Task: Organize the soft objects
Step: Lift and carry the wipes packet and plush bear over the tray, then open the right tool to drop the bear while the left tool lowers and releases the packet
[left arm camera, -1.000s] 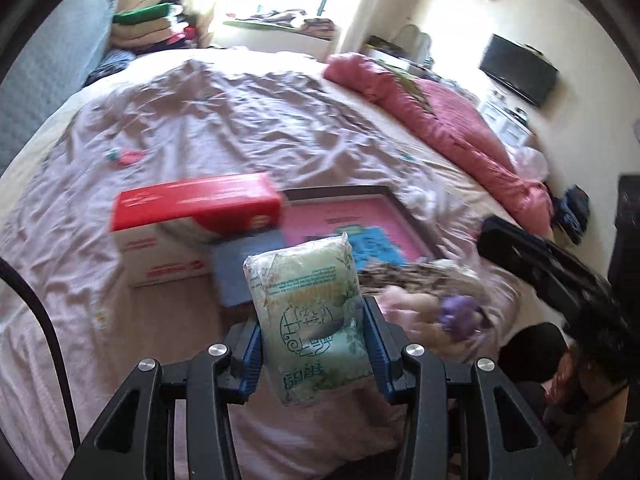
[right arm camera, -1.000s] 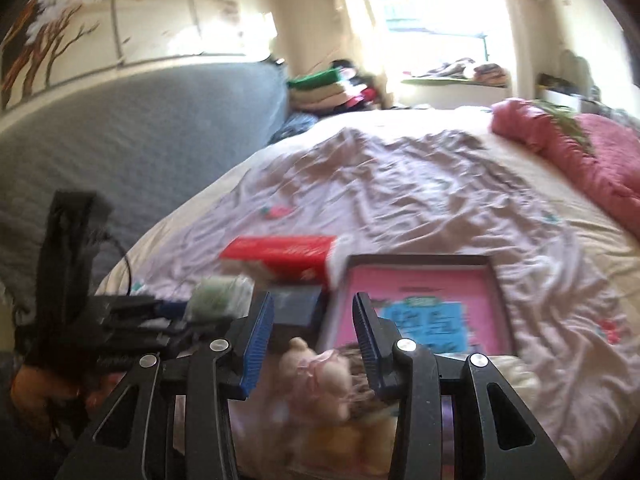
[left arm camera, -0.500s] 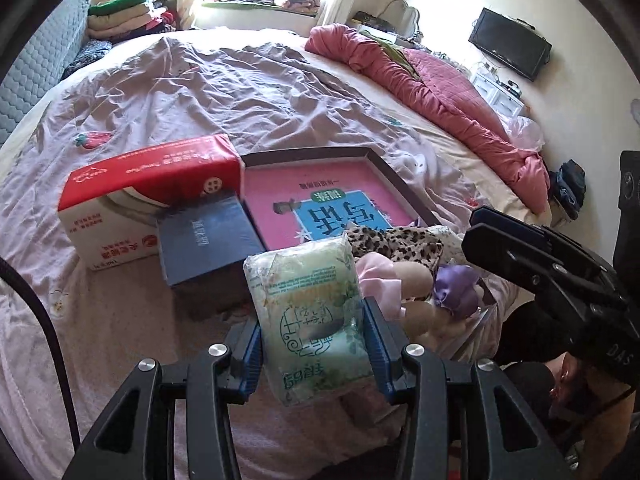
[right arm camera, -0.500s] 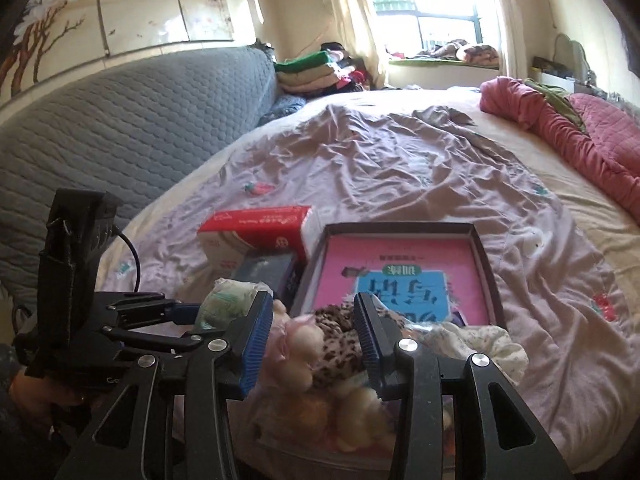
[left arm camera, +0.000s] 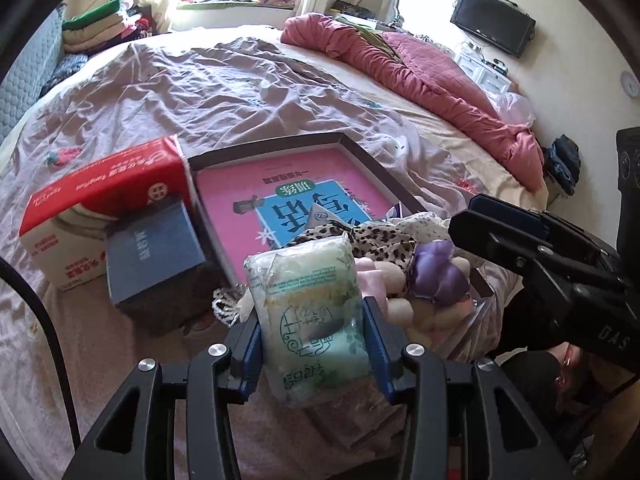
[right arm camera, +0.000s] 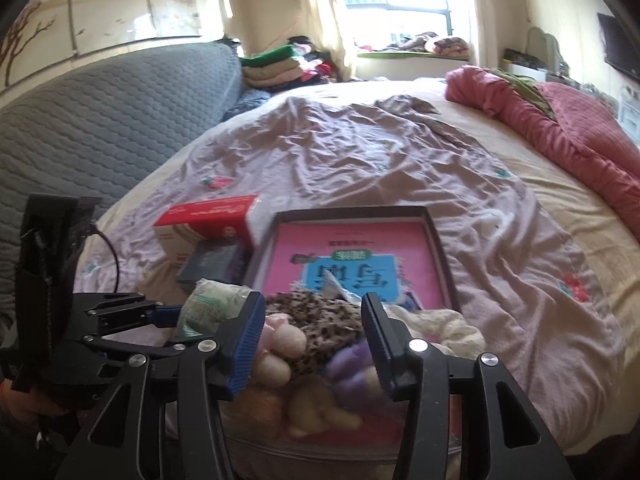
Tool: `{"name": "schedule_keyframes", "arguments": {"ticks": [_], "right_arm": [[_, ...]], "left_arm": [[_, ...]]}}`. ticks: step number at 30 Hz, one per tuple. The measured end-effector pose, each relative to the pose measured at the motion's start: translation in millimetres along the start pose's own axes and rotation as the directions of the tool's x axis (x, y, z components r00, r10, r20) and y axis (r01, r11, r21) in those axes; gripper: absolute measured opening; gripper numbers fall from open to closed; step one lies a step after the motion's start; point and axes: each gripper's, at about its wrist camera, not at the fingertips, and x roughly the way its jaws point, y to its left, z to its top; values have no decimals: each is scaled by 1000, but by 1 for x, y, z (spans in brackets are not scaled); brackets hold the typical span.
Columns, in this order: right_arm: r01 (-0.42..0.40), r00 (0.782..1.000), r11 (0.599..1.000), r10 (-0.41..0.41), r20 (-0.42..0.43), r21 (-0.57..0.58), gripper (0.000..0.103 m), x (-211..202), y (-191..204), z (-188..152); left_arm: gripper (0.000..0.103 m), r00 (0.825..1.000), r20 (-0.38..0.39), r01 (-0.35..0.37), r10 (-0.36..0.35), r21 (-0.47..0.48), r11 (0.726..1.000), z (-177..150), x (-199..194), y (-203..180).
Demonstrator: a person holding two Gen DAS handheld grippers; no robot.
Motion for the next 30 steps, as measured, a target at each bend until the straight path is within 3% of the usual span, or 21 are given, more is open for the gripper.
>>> {"name": "schedule_keyframes", "arguments": {"ticks": [11, 30], "right_arm": [[77, 997, 996, -75, -26, 52, 58, 9, -27, -12], [153, 988, 988, -152, -41, 28, 68, 20, -25, -18]], "left_arm": [[45, 1000, -2, -15, 16, 55, 998, 9, 18, -19], [47, 1000, 18, -21, 20, 58, 998, 19, 33, -16]]}}
